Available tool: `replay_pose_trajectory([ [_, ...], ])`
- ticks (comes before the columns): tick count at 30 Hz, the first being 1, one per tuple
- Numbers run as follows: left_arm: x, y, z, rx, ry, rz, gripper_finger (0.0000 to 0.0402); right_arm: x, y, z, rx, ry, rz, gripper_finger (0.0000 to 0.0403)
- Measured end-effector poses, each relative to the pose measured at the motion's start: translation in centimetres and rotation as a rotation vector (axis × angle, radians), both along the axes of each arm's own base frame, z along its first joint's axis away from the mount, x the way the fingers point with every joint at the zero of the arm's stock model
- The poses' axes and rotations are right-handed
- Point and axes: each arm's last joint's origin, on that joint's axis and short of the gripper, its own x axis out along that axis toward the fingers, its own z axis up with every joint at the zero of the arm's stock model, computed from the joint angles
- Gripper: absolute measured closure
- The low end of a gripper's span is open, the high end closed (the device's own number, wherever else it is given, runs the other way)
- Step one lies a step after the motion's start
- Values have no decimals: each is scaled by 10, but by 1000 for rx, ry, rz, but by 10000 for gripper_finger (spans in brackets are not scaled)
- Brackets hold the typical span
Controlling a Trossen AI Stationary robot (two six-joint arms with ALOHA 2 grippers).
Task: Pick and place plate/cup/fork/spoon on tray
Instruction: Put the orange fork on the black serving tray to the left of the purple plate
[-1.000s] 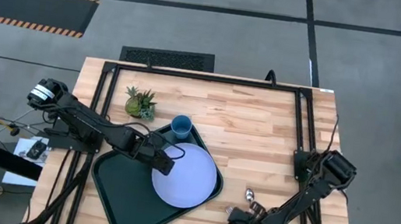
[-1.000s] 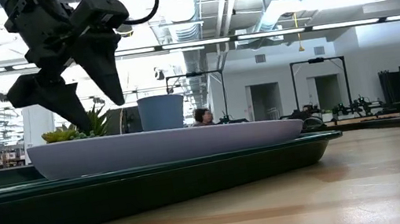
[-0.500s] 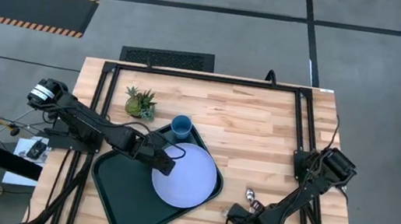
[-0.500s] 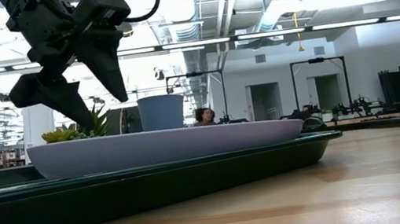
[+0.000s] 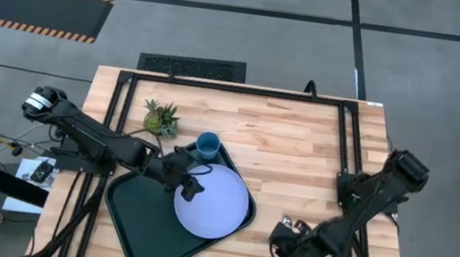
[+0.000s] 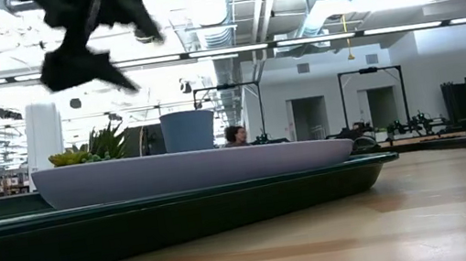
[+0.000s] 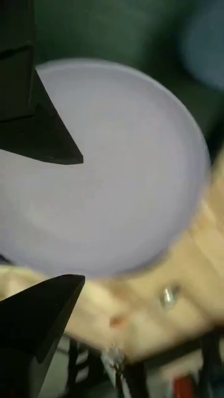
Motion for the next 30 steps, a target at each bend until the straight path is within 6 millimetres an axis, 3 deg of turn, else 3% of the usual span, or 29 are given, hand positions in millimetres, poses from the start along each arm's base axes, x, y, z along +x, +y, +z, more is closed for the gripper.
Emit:
replay_pose_trajectory([
  [7,6,-1,53,269,-448,-204,113,1,-39,76,6,-427,-4,402],
  [14,2,6,96,433,-797,-241,113,9,-71,140,-53,-891,49,402],
  [22,-4,7,125,589,-1106,-363,113,36,-88,158,21,-1104,148,402],
  [27,-5,7,135,699,-1147,-367,113,52,-104,163,114,-1184,208,402],
  [30,-4,7,141,745,-1145,-383,113,61,-111,153,154,-1129,208,402],
])
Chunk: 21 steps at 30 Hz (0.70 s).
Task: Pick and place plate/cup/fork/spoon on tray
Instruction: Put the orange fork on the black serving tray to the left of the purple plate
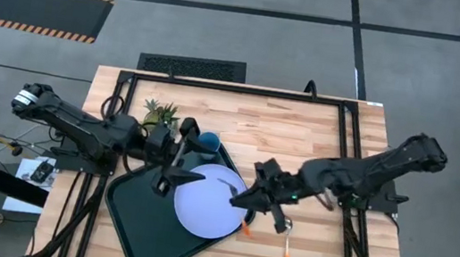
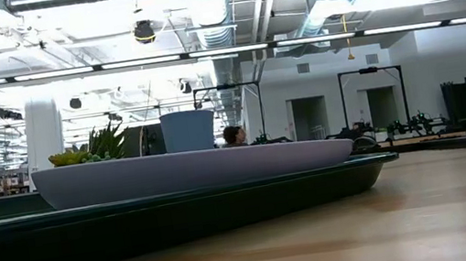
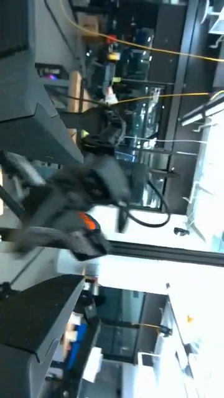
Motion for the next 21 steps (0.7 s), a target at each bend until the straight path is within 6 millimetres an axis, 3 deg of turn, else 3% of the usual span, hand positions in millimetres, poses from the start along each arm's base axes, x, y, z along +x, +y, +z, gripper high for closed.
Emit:
replay_pose_trajectory([
  [8,4,0,3,42,137,24,113,23,-12,-8,25,-35,29,402],
  [21,2,0,7,39,89,12,122,27,-21,-8,24,-43,25,402],
])
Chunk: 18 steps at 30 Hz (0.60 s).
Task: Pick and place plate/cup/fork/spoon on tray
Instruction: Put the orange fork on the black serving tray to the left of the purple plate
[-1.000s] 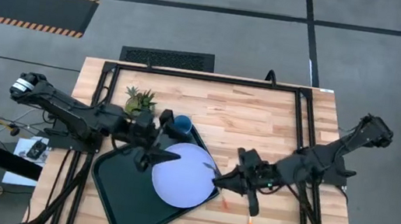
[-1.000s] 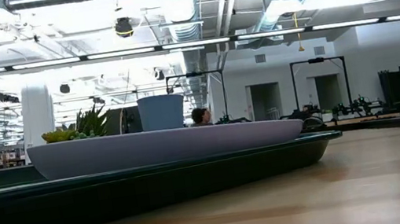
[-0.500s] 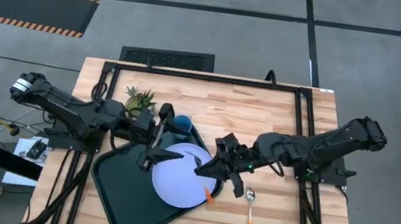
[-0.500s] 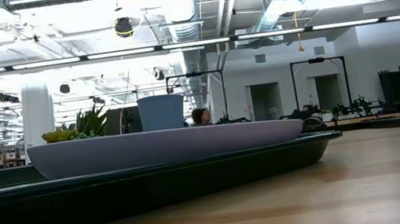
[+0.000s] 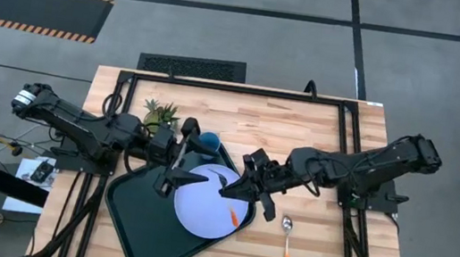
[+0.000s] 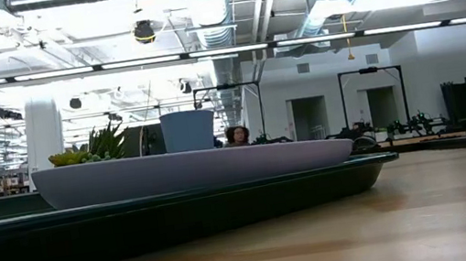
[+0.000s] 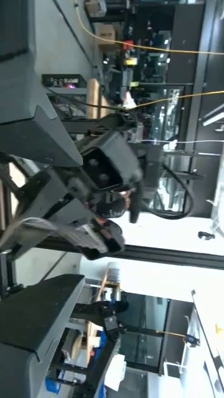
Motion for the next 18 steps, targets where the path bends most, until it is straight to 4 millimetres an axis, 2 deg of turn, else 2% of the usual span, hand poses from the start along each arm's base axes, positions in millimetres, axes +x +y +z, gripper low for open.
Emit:
replay_pose_trajectory([
  [3,0,0,1,6,-9,3,148,1,-2,0,1,-3,1,402],
  [11,2,0,-1,11,-5,31,250,3,-9,0,-1,-1,-4,402],
  [18,2,1,-1,25,-8,48,302,7,-12,-4,-5,16,-5,402],
])
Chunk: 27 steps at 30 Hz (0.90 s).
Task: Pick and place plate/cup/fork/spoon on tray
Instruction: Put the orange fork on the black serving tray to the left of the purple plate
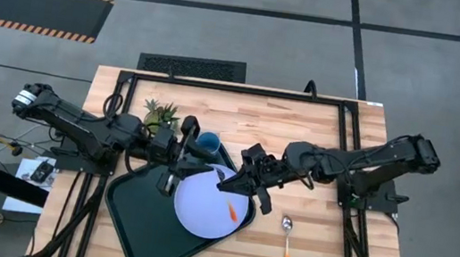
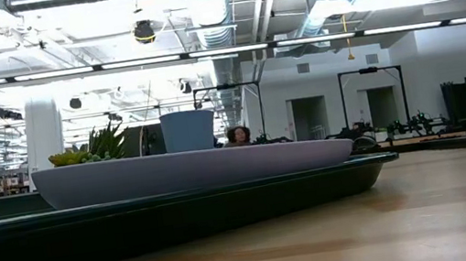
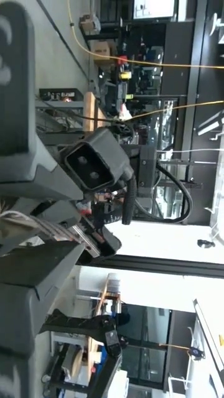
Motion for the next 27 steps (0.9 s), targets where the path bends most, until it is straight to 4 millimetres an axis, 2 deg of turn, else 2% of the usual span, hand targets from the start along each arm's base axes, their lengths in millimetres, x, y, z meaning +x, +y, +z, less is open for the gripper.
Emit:
replay_pose_trajectory([
  [12,1,0,-6,19,52,6,394,7,2,-8,17,29,2,402],
  [20,2,1,-7,-10,73,53,400,8,1,-9,26,39,-21,398],
  [23,1,3,-10,-49,118,92,401,9,-3,-11,38,63,-38,373],
  [27,-4,6,-15,-98,209,160,401,6,-8,-14,22,117,-54,307],
])
